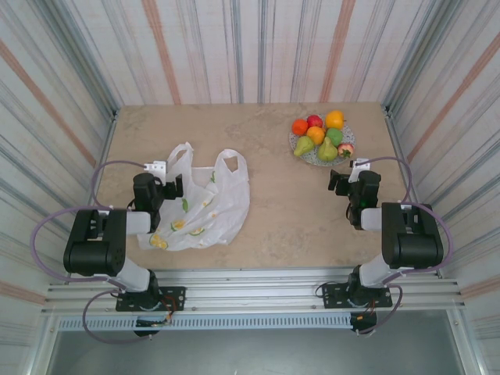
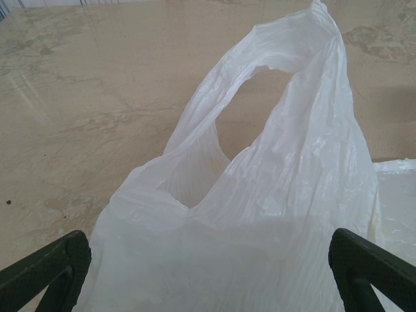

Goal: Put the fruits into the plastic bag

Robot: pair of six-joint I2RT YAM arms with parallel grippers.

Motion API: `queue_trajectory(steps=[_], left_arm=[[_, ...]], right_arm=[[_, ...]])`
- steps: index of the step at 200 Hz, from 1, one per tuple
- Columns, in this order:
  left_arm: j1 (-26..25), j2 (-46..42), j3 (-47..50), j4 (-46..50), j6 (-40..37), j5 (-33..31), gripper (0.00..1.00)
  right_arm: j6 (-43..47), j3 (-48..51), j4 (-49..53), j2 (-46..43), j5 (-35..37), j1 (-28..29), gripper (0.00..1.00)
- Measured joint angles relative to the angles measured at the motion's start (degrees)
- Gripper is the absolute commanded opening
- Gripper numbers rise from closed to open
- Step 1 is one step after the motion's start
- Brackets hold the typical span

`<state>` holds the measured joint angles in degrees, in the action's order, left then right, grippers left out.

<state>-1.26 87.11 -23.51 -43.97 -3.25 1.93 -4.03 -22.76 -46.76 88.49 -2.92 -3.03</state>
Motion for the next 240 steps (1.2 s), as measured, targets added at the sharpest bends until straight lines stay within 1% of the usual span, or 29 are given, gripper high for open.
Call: queue_trajectory(steps=[142, 162, 176, 196, 218, 240], left_arm=[[0.02, -0.15, 0.0, 0.13, 0.02, -0.02, 0.99], [0.02, -2.93, -0.52, 4.39, 0.28, -0.94, 0.99], [0.02, -6.43, -2.12, 9.42, 1.22, -2.82, 0.99], [0.04, -12.92, -4.76, 16.13, 5.6, -6.95, 0.99], [0.85, -20.7, -6.54, 23.37, 14.56, -9.97, 0.99], [2.27, -26.23, -7.89, 30.62, 23.74, -9.09, 0.99]], right_arm=[[0.0, 0.0, 0.0, 0.0, -0.13, 0.0, 0.99], [-0.04, 0.0, 0.94, -0.66, 2.71, 0.83, 0.99], [-0.52, -0.09, 4.2, -3.43, 5.9, 1.88, 0.99], [-3.56, -0.98, 11.41, -10.93, 10.71, 2.05, 0.99], [-8.66, -2.29, 18.95, -21.94, 13.22, -0.44, 0.99], [-12.57, -4.76, 26.6, -31.8, 13.2, -2.38, 0.99]])
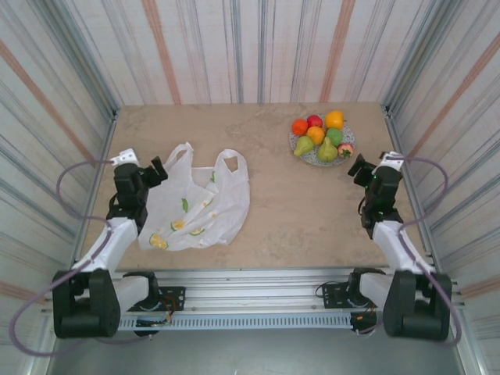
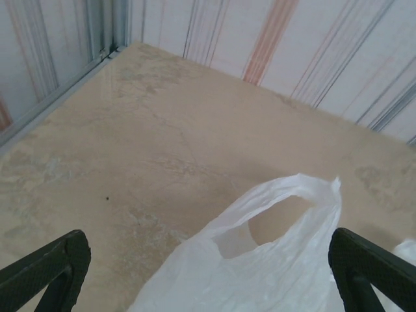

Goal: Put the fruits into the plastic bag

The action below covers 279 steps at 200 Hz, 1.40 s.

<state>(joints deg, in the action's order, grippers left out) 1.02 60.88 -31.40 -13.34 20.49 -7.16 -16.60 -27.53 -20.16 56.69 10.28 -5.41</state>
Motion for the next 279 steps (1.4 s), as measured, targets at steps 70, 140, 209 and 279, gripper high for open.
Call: queue_trajectory(steps=[70, 140, 209, 279], left_arm=[[-4.48, -5.57, -0.81, 12.87, 15.41, 14.78, 0.98], [-14.6, 11.82, -14.6, 22.91, 7.69, 5.31, 0.98], [-15.41, 33.03, -29.22, 28.92, 1.36, -0.68, 0.85], [-15.39, 45.05, -37.38, 31.91, -1.6, -3.52, 0.4]], right_arm=[[-11.06, -7.65, 16.22, -10.12, -12.07, 5.92, 0.92], [-14.56, -14.43, 14.84, 16.48, -6.99, 40.3, 0.9], [-17.77, -27.76, 11.1, 42.42, -11.54, 45.92, 0.68], [-22.1, -32.81, 8.17, 53.37, -16.7, 47.15, 0.26]])
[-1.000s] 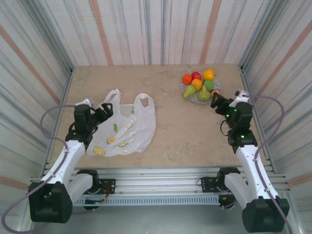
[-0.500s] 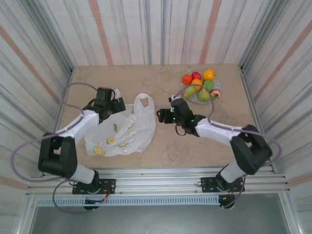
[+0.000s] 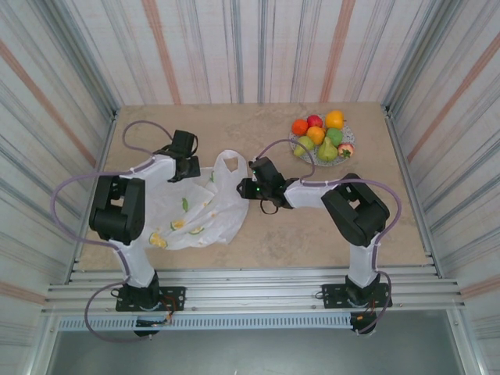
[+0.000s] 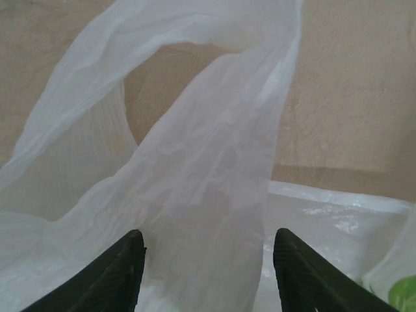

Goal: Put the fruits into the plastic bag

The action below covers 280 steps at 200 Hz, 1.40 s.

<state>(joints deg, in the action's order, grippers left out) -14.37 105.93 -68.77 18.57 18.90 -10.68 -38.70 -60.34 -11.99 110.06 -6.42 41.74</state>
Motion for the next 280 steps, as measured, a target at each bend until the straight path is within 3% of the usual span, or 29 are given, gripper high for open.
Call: queue_trajectory(steps=[49, 84, 120, 155, 172, 201, 226, 257, 280], left_arm=[[1.36, 2.43, -2.71, 0.9, -1.86, 1.31, 0.0], [3.91, -3.26, -3.02, 0.85, -1.97, 5.64, 0.0], [6.16, -19.37, -4.09, -2.47, 1.88, 13.2, 0.0], [9.92, -31.95, -8.09, -8.22, 7.13, 18.88, 0.0], [10.8, -35.54, -8.15, -10.93, 8.39, 20.33, 0.0], [10.78, -36.63, -8.04, -13.2, 7.69, 23.23, 0.0], [10.88, -35.5, -6.82, -13.46, 4.63, 27.87, 0.0], [10.88, -34.32, -4.57, -14.21, 0.26, 35.5, 0.0], [10.88, -33.68, -4.15, -14.45, -1.75, 41.38, 0.0]], right_arm=[[-1.05, 0.37, -1.38, -0.39, -1.01, -0.02, 0.0], [-0.92, 3.61, -1.79, -7.67, -0.61, 0.04, 0.0], [1.99, 6.36, -3.13, -19.85, 2.84, 1.7, 0.0], [6.95, 12.48, -7.5, -30.91, 8.17, 7.13, 0.0], [9.03, 15.26, -9.77, -31.74, 8.79, 9.77, 0.09], [13.81, 17.51, -7.28, -30.29, 7.26, 14.36, 0.43], [20.68, 17.4, 0.61, -33.51, 2.89, 17.57, 0.65], [28.13, 11.67, 15.39, -42.77, -3.02, 17.07, 0.74], [31.19, 4.48, 20.7, -47.15, -6.64, 14.25, 0.79]])
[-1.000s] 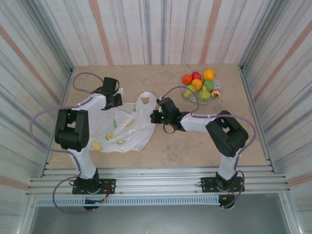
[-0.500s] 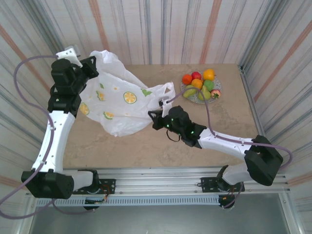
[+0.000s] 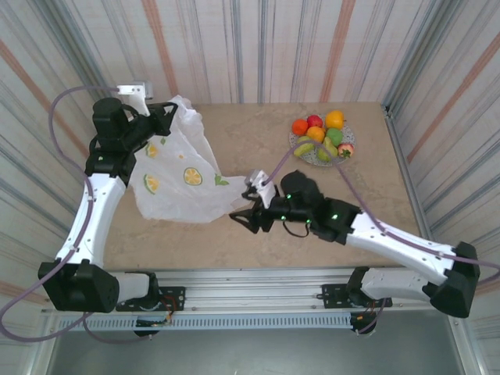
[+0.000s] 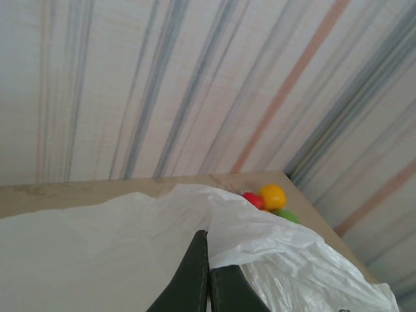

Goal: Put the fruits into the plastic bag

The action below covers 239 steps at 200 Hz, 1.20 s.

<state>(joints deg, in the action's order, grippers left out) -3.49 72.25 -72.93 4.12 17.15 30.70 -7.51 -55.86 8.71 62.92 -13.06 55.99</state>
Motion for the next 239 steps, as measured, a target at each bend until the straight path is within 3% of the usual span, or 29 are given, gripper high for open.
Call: queue_trajectory(steps=[26, 52, 102, 130, 153, 191, 209, 239], left_arm=[[0.0, 0.0, 0.98, -1.46, -0.46, 5.2, 0.0], [-0.37, 0.04, 1.62, -1.73, -0.44, 8.35, 0.0], [-3.37, 0.2, 1.64, -1.68, -0.72, 10.38, 0.0], [-3.67, 0.48, 1.64, -1.6, -0.85, 11.1, 0.0], [-3.74, 0.76, 1.64, -1.64, -0.85, 11.37, 0.0], [-3.85, 2.58, 1.64, -2.47, -0.61, 11.08, 0.01], [-4.04, 3.52, 1.57, -2.14, -0.42, 8.55, 0.13], [-4.26, 5.18, 0.22, 1.84, 1.97, -1.6, 0.5]], right_arm=[[0.72, -4.0, 0.04, -0.57, -3.89, -9.14, 0.81], [0.72, -4.7, -3.08, 5.9, -6.91, -16.44, 0.83], [0.68, -9.05, -6.84, 23.41, -8.94, -16.98, 0.86], [-0.02, -10.05, -10.75, 28.85, -6.64, -17.14, 0.81], [-2.8, -11.52, -15.39, 33.29, -6.34, -18.25, 0.66], [-9.77, -16.74, -22.6, 42.16, -7.8, -18.88, 0.15], [-13.53, -15.56, -24.87, 42.84, -7.1, -18.86, 0.0], [-23.37, -10.03, -27.65, 39.95, -2.03, -18.91, 0.0]])
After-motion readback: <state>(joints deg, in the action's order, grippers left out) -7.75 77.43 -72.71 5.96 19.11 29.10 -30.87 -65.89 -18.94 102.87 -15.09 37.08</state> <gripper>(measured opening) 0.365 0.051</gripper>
